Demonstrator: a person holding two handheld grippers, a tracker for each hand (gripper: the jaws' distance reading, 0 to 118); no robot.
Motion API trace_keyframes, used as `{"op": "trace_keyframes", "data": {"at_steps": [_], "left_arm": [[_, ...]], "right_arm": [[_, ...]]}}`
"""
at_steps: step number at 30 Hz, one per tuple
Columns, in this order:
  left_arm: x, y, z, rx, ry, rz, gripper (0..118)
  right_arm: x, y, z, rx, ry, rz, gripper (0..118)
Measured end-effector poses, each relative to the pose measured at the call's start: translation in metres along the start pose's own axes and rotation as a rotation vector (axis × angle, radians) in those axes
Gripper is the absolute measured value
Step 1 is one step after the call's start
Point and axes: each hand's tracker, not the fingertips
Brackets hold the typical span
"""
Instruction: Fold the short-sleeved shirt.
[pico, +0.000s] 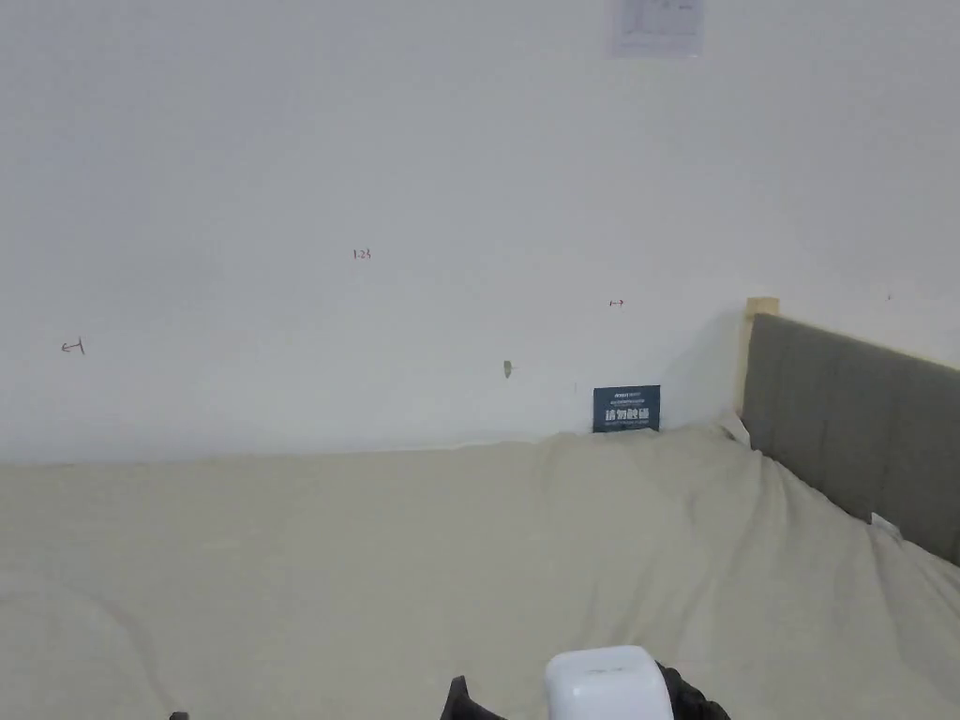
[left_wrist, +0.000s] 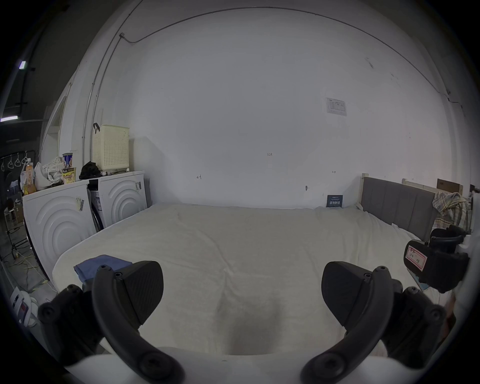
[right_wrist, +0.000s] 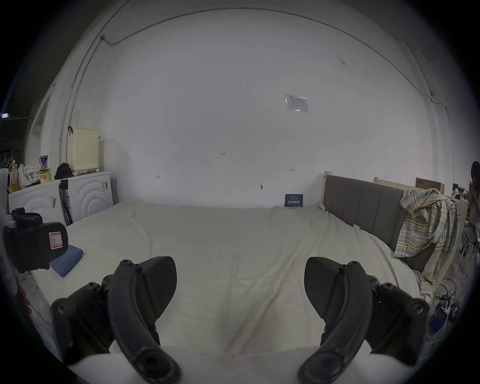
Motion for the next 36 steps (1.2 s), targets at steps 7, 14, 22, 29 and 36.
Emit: {"op": "trace_keyframes", "data": {"at_steps": [7, 14, 22, 29, 36], "left_arm": [[0.0028, -0.0002, 0.0029, 0.004, -0.004, -0.007, 118], [0.0036, 0.0005, 0.0037, 0.009, -0.015, 0.000, 118], [0.0015, 0.0000, 0.0043, 0.017, -0.014, 0.006, 118], [0.0011, -0.0015, 0.0039, 0.017, -0.020, 0.010, 118], [0.0025, -0.0027, 0.0036, 0.010, -0.028, 0.006, 118]], "right_arm": [[-0.0025, -0.0024, -0.0001, 0.014, -0.005, 0.029, 102], [-0.0073, -0.0068, 0.0005, 0.045, -0.024, 0.086, 102], [-0.0046, -0.0051, -0.0006, 0.043, -0.010, 0.063, 102], [-0.0036, -0.0037, 0.0003, 0.041, -0.015, 0.050, 102], [-0.0044, -0.0037, 0.0017, 0.042, -0.016, 0.053, 102]]}}
